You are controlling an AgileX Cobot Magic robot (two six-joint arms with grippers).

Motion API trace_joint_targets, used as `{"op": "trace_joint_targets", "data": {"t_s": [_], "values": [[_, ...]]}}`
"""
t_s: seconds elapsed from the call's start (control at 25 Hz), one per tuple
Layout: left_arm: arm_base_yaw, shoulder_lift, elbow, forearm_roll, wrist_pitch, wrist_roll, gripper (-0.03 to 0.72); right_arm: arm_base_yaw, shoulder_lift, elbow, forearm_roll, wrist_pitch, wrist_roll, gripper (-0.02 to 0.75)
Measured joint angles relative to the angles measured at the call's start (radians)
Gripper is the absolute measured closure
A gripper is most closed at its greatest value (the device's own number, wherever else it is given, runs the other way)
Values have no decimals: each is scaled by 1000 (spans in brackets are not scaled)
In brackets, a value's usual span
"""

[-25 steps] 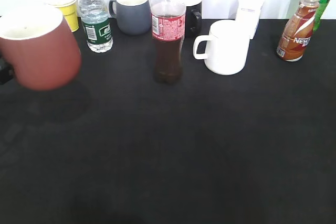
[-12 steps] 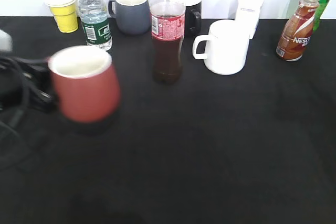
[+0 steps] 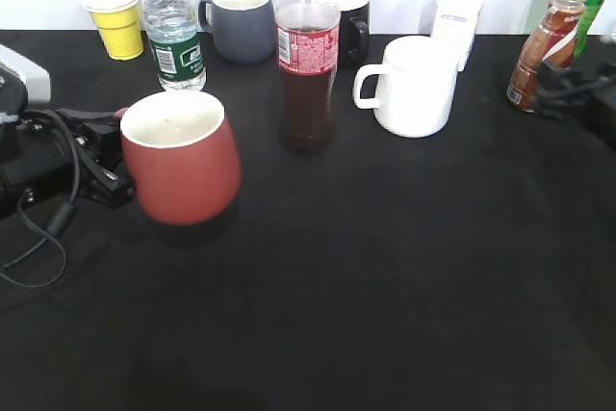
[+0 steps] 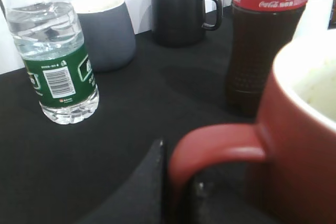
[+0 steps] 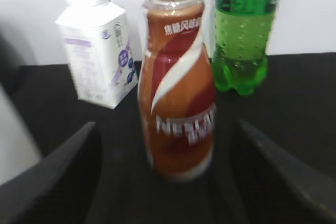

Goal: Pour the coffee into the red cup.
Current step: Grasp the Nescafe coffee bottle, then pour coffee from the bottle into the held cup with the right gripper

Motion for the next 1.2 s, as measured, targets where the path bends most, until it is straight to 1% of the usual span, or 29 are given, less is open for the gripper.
{"op": "trace_joint_targets", "data": {"t_s": [0.08, 0.16, 0.44, 0.56, 0.6, 0.64, 0.68, 0.84, 0.92, 1.04, 1.08, 1.12, 1.16, 1.2], "values": [[0, 0, 0, 0, -1, 0, 635, 0, 68, -74, 1, 0, 0, 104], [0, 0, 0, 0, -1, 0, 635, 0, 125, -143, 2, 0, 0, 84], [0, 0, 0, 0, -1, 0, 635, 0, 288, -326, 31, 0, -9, 83], [0, 0, 0, 0, -1, 0, 635, 0, 343, -384, 36, 0, -26, 97], [0, 0, 0, 0, -1, 0, 635, 0, 359, -397, 36, 0, -26, 122], [0, 0, 0, 0, -1, 0, 635, 0, 367, -402, 37, 0, -26, 170], [0, 0, 0, 0, -1, 0, 635, 0, 368, -404, 37, 0, -37, 209], [-1, 0, 0, 1, -1, 0, 635, 0, 360, -394, 35, 1, -57, 209], [-1, 0, 0, 1, -1, 0, 634, 0, 287, -325, 7, 11, -57, 209], [-1, 0, 0, 1, -1, 2, 632, 14, 65, -170, -23, 11, -57, 209], [-1, 0, 0, 1, -1, 2, 631, 30, 7, -129, -31, 18, -57, 209], [-1, 0, 0, 1, -1, 2, 631, 56, -51, -108, -45, 61, -57, 209], [-1, 0, 0, 1, -1, 2, 631, 93, -108, -103, -93, 128, -57, 209], [-1, 0, 0, 1, -1, 2, 631, 136, -149, -102, -120, 158, -57, 209]]}}
